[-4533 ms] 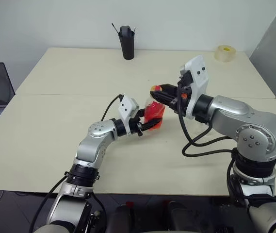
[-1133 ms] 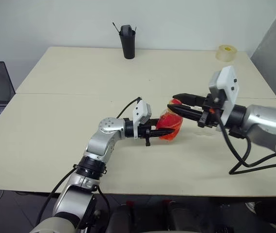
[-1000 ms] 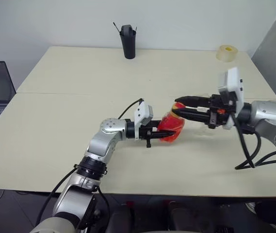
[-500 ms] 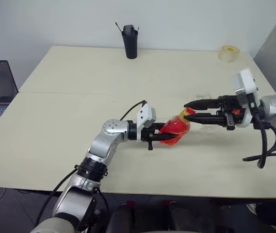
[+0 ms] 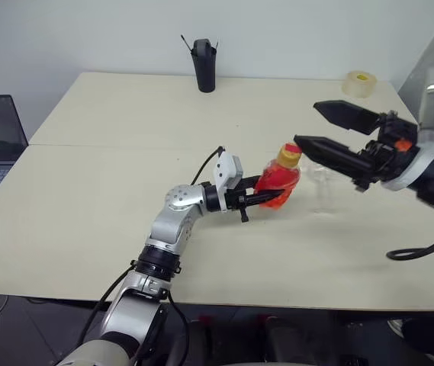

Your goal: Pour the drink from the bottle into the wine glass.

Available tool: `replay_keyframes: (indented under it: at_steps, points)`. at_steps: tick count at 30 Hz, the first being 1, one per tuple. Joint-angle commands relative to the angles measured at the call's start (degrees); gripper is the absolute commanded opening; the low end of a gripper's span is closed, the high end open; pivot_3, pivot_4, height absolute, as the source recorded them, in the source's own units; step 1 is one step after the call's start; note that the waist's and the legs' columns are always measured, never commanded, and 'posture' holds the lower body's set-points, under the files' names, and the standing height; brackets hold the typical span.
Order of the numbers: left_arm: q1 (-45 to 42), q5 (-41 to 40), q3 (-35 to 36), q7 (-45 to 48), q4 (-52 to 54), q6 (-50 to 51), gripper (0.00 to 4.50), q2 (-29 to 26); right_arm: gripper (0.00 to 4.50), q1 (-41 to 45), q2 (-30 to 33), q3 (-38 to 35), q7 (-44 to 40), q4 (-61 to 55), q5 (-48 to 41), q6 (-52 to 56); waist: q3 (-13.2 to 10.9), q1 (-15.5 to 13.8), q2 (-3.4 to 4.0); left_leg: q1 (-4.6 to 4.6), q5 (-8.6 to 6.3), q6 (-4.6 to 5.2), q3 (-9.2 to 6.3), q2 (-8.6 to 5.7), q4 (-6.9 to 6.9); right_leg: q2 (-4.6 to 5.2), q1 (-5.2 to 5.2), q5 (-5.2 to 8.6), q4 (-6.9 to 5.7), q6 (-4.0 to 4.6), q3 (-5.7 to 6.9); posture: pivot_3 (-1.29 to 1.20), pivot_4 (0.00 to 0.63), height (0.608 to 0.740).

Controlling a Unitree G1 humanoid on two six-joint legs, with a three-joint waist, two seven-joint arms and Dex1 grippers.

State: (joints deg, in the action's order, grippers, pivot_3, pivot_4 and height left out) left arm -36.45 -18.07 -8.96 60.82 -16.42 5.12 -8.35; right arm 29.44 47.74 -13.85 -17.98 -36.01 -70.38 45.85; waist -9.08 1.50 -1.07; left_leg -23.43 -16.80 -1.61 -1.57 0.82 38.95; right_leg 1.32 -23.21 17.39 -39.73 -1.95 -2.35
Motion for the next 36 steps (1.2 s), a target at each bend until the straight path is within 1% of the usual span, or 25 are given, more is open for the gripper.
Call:
replay_keyframes:
  at_steps: [1, 4, 8, 16, 19, 26, 30, 35, 36]
  points:
    - [0.48, -1.97, 0.99, -1.05, 2.85, -1.46, 1.03, 1.78, 4.50, 0.67, -2.45, 1.73, 10.07, -5.39, 1.68, 0.32, 0.00, 0.05, 0.00, 0.01, 0.00, 0.00, 0.00, 0.02, 0.00, -0.01, 0.00, 0.00, -0.01, 0.00, -0.01, 0.00, 0.150, 0.740]
    - [1.11, -2.46, 1.25, -1.40, 3.65, -0.63, 1.03, 2.67, 4.50, 1.43, -4.74, 4.85, 14.85, -7.66, 3.39, 1.12, 0.00, 0.09, 0.00, 0.01, 0.01, -0.01, -0.01, 0.00, 0.00, -0.02, 0.00, 0.00, -0.03, 0.00, -0.01, 0.00, 0.150, 0.740]
    - [1.69, -3.14, 0.56, -0.96, 4.78, 0.49, 1.03, 3.03, 4.50, 0.76, -7.66, 10.33, 18.66, -8.05, 8.76, 2.49, 0.00, 0.12, 0.00, 0.01, 0.01, -0.02, -0.02, 0.01, 0.00, -0.02, 0.00, 0.00, -0.03, 0.00, 0.00, 0.00, 0.150, 0.740]
    - [2.12, -3.49, -0.02, 0.49, 6.08, 2.12, 1.03, 1.79, 4.50, 1.89, -10.74, 13.14, 18.51, -4.70, 15.70, 3.37, 0.01, 0.13, 0.01, 0.02, 0.01, -0.02, -0.02, 0.00, 0.00, -0.03, 0.00, 0.00, 0.00, 0.00, 0.03, 0.00, 0.150, 0.740]
    - [2.26, -3.25, 0.07, 0.43, 6.21, 1.76, 1.03, 1.64, 4.50, 2.64, -12.14, 13.06, 17.74, -3.10, 17.66, 3.07, 0.01, 0.15, 0.01, 0.02, 0.01, -0.02, 0.00, -0.01, 0.00, -0.03, 0.00, 0.00, 0.00, 0.00, 0.04, 0.00, 0.150, 0.740]
    - [2.75, -3.22, -0.17, 0.51, 6.47, 2.05, 1.02, 1.22, 4.50, 5.05, -13.74, 12.37, 15.13, -1.18, 19.08, 3.86, 0.01, 0.15, 0.01, 0.02, 0.01, -0.01, -0.02, 0.00, 0.00, -0.03, -0.01, 0.00, -0.01, 0.00, 0.05, 0.00, 0.150, 0.740]
    - [3.12, -3.25, -0.35, 0.48, 6.78, 2.23, 1.02, 1.06, 4.50, 5.06, -13.30, 11.54, 13.47, -1.53, 18.80, 4.94, 0.01, 0.14, 0.01, 0.02, 0.01, -0.01, -0.01, -0.01, 0.00, -0.03, -0.01, 0.00, -0.01, 0.00, 0.04, 0.00, 0.150, 0.740]
    - [3.11, -3.42, -0.26, 0.70, 6.68, 2.47, 1.02, 0.72, 4.50, 2.63, -11.28, 8.52, 12.15, -2.94, 17.59, 6.91, 0.01, 0.12, 0.01, 0.02, 0.00, -0.01, -0.02, 0.00, 0.00, -0.03, -0.01, 0.00, -0.01, 0.00, 0.04, 0.00, 0.150, 0.740]
    - [3.22, -3.45, -0.26, 0.75, 6.74, 2.47, 1.02, 0.65, 4.50, 1.32, -10.59, 6.97, 11.94, -3.58, 16.77, 7.14, 0.01, 0.12, 0.01, 0.02, 0.00, 0.00, -0.02, 0.00, 0.00, -0.03, -0.01, 0.00, -0.01, 0.00, 0.04, 0.00, 0.150, 0.740]
